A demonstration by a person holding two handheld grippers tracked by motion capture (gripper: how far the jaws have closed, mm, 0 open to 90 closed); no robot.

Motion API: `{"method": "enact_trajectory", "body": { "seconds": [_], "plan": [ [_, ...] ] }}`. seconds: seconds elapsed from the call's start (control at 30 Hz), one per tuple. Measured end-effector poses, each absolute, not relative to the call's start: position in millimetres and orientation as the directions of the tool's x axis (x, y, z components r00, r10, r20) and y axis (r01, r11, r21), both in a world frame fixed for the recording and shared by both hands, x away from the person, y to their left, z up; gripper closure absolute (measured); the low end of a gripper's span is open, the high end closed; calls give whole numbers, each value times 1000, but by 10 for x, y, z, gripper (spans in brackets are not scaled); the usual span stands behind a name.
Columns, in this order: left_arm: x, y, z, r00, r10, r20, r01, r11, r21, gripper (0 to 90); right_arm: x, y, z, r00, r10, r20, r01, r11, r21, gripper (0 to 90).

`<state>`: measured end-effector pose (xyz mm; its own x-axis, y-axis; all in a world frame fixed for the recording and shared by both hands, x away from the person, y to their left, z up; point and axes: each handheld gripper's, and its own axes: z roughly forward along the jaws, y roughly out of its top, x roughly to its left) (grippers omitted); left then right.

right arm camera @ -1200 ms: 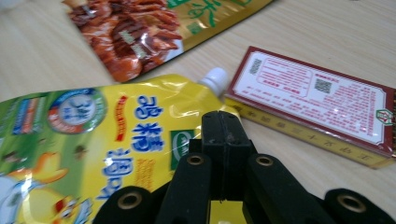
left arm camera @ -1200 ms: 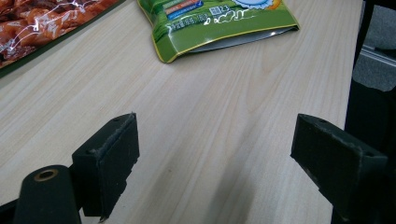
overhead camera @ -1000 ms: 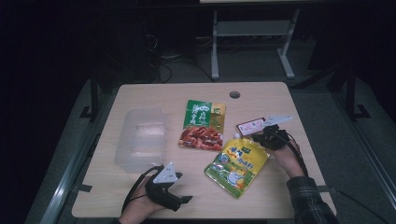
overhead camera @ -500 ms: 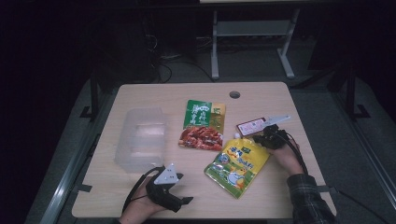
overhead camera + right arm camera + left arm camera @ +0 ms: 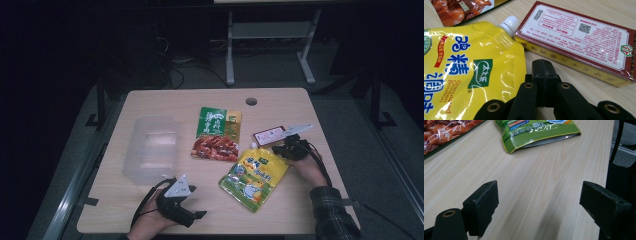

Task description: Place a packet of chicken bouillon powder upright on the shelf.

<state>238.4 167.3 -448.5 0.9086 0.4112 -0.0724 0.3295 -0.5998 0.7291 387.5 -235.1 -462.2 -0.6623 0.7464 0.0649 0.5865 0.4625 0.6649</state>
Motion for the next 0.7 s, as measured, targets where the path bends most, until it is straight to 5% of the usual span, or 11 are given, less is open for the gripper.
{"method": "enact_trajectory", "body": {
  "seconds": [0.7],
  "plan": [
    [2383, 1676, -4478, 907, 412, -84, 335, -587, 737, 147, 3826, -2133, -4643, -747, 659, 90, 547, 531, 648, 900]
  ]
}}
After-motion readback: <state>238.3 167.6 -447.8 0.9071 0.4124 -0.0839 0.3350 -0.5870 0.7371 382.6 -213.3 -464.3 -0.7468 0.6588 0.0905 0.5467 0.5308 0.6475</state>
